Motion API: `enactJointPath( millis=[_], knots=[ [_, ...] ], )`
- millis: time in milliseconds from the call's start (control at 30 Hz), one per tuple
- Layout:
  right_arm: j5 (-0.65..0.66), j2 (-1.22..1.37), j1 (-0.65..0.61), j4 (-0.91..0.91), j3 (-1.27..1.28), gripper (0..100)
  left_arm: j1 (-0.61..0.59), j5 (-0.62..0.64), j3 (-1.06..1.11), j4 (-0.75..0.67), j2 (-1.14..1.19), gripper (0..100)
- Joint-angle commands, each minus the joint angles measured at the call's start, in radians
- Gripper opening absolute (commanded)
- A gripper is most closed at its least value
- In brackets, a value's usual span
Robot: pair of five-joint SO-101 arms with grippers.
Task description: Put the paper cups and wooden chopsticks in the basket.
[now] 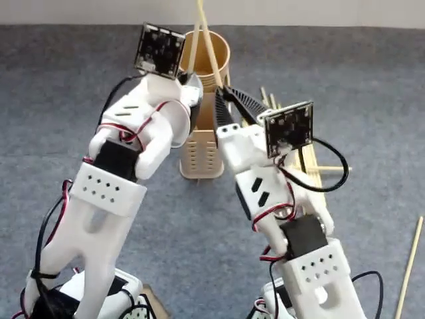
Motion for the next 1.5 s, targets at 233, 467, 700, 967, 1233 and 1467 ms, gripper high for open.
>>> enactJointPath(
  millis=[233,467,700,967,1233,1467],
  knots=[
    [0.008,0.120,-0.008,-0.104,-0.015,0.6,-0.010,0.011,0.239,-0.209,-0.015,6],
    [0.008,0.097,-0.007,-0.102,-0.013,0.6,-0.036,0.005,0.283,-0.213,-0.013,12],
    [0.008,0.097,-0.002,-0.102,-0.013,0.6,-0.081,-0.006,0.229,-0.209,-0.024,12],
    [0.009,0.104,-0.002,-0.102,-0.018,0.6,-0.274,-0.012,-0.051,-0.112,-0.022,12],
    [0.012,0.104,-0.002,-0.102,-0.015,0.6,-0.282,-0.014,-0.122,-0.051,-0.015,12],
    [0.014,0.097,0.054,-0.101,-0.013,0.6,-0.380,-0.015,-0.122,-0.037,-0.012,12]
  ],
)
